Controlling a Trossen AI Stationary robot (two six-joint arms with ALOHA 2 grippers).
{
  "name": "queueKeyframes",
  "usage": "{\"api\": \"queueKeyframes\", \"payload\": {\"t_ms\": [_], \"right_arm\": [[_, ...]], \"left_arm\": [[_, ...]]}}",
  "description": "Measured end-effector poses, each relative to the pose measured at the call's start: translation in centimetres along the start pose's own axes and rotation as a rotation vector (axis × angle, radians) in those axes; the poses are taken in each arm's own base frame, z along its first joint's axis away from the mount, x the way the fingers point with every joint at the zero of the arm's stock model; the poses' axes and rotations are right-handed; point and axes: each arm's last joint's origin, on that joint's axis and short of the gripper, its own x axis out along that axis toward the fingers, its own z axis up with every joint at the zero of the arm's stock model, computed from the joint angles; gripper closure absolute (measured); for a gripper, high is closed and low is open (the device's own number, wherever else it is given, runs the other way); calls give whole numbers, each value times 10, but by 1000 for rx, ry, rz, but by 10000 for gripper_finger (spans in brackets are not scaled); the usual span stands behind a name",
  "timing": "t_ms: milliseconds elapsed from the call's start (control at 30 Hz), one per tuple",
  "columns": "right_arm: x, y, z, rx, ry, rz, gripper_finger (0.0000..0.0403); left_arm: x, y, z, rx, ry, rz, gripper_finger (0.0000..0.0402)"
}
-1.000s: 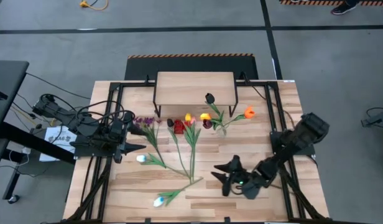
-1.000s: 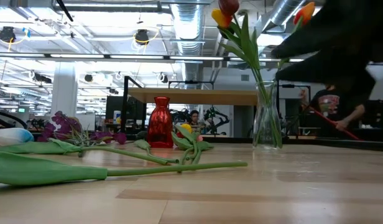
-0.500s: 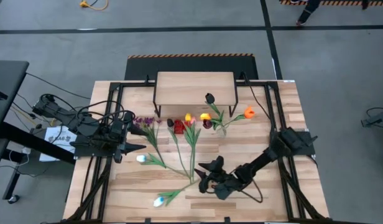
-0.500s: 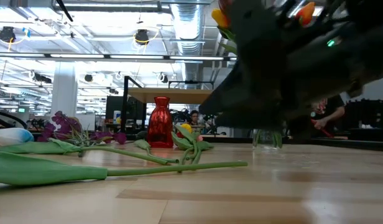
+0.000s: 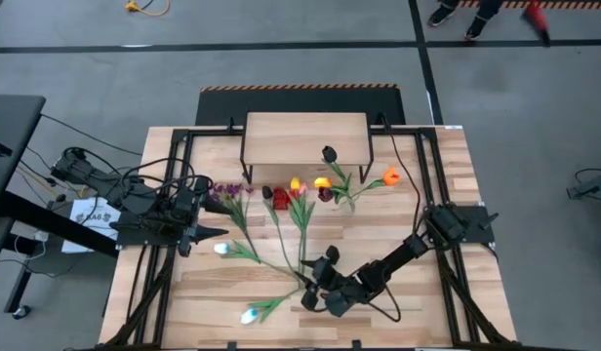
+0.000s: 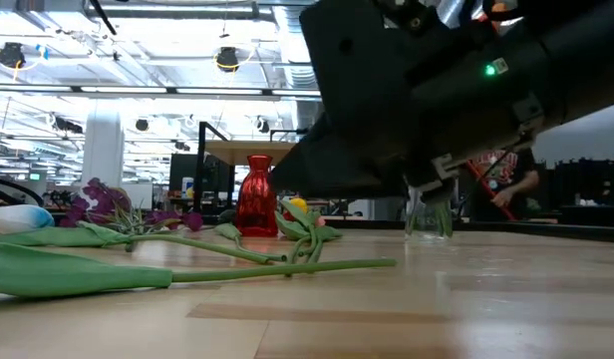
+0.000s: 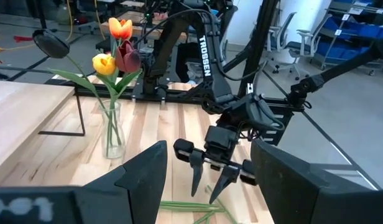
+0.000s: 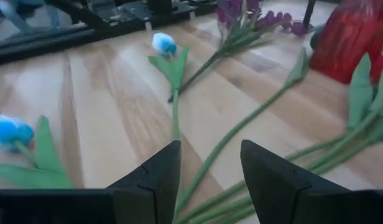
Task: Pick and place flowers into a vace then onto a shelf
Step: Put the black flower into the transparent vase
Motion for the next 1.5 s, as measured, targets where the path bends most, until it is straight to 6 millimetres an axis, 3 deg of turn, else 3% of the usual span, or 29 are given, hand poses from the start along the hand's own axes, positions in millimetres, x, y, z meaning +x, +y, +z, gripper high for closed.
{"api": "queueKeyframes", "payload": {"t_ms": [500, 900, 1500], "right_arm": [[34, -21, 18, 43, 56, 71, 244], [62, -3, 13, -75, 67, 43, 244], [77, -20, 17, -56, 157, -36, 274]], "left_arm": [[0, 0, 0, -1, 0, 0, 179], [0, 0, 0, -3, 0, -3, 179], [0, -1, 0, -9, 6, -25, 179]]}}
